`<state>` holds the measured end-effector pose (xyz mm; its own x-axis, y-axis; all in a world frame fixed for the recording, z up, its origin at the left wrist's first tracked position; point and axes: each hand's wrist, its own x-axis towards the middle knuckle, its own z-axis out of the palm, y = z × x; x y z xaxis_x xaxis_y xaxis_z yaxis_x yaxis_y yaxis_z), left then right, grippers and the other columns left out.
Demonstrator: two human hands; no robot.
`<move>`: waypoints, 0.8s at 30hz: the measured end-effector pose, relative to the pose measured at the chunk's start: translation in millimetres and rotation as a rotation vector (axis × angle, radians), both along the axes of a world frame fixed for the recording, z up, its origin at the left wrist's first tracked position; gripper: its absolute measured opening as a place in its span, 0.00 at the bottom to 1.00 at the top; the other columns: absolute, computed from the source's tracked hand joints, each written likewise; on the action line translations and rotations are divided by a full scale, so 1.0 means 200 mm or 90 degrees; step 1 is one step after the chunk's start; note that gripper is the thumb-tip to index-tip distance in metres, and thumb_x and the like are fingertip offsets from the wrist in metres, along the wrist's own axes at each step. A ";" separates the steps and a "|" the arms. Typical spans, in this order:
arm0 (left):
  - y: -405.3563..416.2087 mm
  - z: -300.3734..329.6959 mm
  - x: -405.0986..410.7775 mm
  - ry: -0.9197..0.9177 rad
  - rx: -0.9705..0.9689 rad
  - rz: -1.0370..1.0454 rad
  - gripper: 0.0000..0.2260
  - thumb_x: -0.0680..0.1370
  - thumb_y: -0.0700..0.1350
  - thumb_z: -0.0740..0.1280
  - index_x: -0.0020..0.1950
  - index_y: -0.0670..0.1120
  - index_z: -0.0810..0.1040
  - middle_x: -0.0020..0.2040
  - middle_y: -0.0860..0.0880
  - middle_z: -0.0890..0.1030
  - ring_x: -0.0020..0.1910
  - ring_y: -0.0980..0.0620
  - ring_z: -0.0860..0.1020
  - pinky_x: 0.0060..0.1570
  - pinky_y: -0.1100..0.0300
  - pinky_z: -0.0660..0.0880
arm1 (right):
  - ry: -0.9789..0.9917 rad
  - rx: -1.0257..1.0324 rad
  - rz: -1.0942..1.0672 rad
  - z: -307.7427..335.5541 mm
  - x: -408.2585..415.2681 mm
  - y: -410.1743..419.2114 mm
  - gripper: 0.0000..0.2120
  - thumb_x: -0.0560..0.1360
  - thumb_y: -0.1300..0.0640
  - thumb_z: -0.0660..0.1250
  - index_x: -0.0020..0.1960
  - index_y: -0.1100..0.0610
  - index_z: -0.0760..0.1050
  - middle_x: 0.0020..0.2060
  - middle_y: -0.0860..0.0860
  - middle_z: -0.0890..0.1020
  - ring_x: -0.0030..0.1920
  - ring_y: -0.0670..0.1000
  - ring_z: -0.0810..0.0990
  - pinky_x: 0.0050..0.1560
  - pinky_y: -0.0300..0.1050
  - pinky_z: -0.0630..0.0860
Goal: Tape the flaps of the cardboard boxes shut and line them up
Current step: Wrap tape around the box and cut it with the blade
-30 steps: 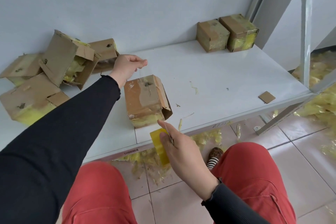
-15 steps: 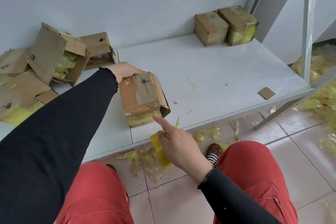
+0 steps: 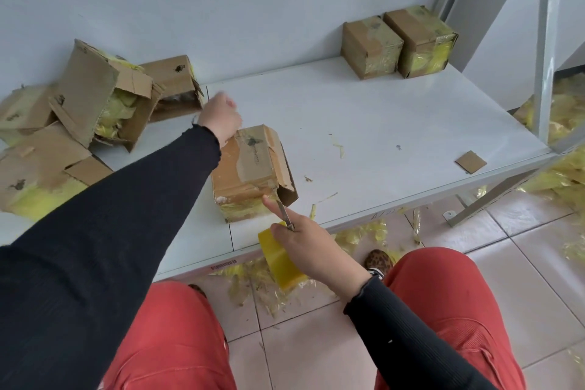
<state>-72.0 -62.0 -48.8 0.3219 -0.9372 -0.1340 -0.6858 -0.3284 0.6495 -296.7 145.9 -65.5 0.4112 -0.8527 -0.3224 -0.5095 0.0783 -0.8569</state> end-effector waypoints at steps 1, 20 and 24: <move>0.06 0.03 -0.02 -0.013 -0.167 -0.002 0.06 0.81 0.39 0.64 0.57 0.45 0.75 0.51 0.49 0.75 0.45 0.51 0.75 0.45 0.56 0.74 | -0.020 0.009 0.004 -0.01 0.00 0.00 0.24 0.84 0.49 0.56 0.77 0.31 0.61 0.35 0.40 0.80 0.23 0.41 0.66 0.30 0.34 0.66; 0.17 0.04 -0.18 -0.384 0.069 -0.252 0.59 0.68 0.84 0.41 0.85 0.42 0.42 0.85 0.43 0.43 0.84 0.47 0.42 0.82 0.48 0.42 | -0.185 0.002 -0.091 0.02 0.21 -0.11 0.28 0.86 0.53 0.56 0.84 0.46 0.51 0.69 0.42 0.69 0.63 0.42 0.73 0.51 0.26 0.68; 0.16 -0.01 -0.18 -0.411 0.048 -0.235 0.58 0.68 0.84 0.36 0.85 0.43 0.43 0.85 0.44 0.44 0.84 0.48 0.43 0.82 0.49 0.43 | -0.151 -0.024 -0.145 -0.02 0.23 -0.04 0.26 0.87 0.49 0.55 0.83 0.49 0.53 0.70 0.48 0.74 0.70 0.51 0.72 0.60 0.40 0.65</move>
